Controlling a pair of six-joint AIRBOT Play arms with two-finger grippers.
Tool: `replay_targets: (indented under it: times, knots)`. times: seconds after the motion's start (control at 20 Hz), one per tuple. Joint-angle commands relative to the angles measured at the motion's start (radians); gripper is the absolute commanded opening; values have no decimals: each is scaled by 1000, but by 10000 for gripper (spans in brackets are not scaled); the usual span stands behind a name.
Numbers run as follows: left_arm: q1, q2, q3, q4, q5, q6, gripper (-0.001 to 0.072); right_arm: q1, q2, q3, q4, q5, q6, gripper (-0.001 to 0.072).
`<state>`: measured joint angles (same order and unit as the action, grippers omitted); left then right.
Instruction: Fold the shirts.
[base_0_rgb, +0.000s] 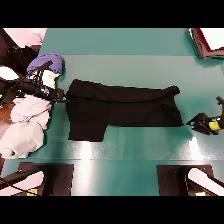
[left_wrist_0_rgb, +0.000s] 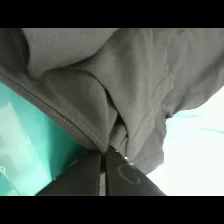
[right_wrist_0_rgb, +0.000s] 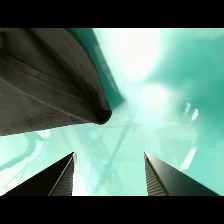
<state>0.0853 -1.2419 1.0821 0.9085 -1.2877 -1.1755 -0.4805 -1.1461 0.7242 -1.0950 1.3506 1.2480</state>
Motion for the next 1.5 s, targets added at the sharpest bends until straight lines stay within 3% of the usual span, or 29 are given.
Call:
replay_targets:
  times: [0.0, 0.4, 0.55, 0.6, 0.65, 0.8, 0.95, 1.15, 1.45]
  knots:
    - [0, 3, 2, 0, -3, -3, 28, 20, 0, -84, 56, -101, -46, 452]
    - [0, 3, 2, 0, -4, -3, 28, 146, -49, -82, 58, -238, -32, 440]
    - [0, 3, 2, 0, -8, -4, 28, 165, -63, -82, 56, -243, -33, 184]
    - [0, 3, 2, 0, -20, -24, 28, 165, -55, -82, 58, -232, -33, 34]
    - [1, 3, 3, 0, -45, -62, 28, 165, -38, -82, 58, -214, -32, 18]
    - [0, 6, 56, -6, -153, -95, 27, 165, 51, -8, 78, -57, -32, 17]
    - [1, 18, 213, -125, -153, -130, 27, 165, 137, 179, 218, 33, 14, 16]
    - [1, 19, 545, -256, -97, -142, 28, 165, 192, 484, 344, -50, 73, 16]
    - [1, 36, 1028, -255, 25, -188, 28, 165, 196, 929, 278, -145, 127, 16]
